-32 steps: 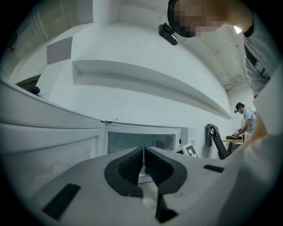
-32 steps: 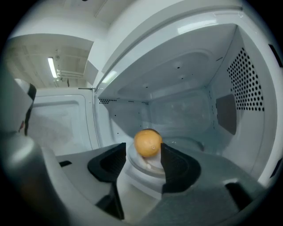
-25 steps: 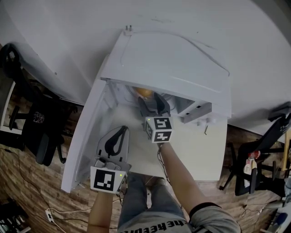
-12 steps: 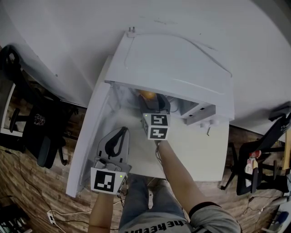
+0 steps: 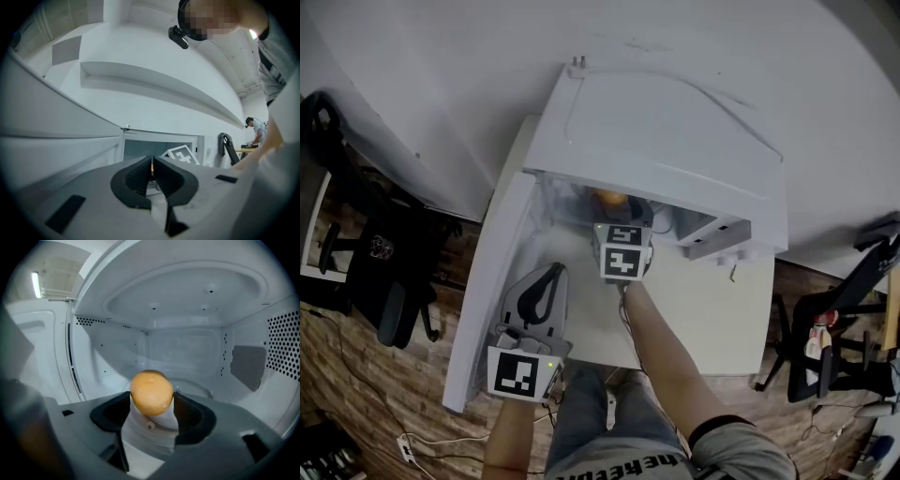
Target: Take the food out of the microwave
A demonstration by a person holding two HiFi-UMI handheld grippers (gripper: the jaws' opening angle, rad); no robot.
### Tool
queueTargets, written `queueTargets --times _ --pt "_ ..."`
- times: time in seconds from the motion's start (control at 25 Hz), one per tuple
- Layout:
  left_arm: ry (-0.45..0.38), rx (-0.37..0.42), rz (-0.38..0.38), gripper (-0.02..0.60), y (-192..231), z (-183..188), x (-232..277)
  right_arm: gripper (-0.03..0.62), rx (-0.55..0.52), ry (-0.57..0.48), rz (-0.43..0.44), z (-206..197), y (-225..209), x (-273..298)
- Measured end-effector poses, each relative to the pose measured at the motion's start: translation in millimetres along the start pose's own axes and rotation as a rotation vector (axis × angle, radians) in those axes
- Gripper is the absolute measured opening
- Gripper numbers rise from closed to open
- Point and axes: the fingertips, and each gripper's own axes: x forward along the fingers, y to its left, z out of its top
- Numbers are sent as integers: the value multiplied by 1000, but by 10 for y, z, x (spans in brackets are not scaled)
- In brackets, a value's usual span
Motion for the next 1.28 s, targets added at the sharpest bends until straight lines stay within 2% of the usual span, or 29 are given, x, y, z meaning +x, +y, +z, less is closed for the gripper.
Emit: queueTargets --times 0.32,0.8,1.28 --pt "16 -12 0 14 19 -46 -25 281 -22 -60 24 34 29 -75" --pt "7 -9 -1 14 -42 -6 -2 278 5 -122 129 -35 139 -377" --pt "11 -17 14 14 -185 28 -57 276 8 -138 144 -147 44 -818"
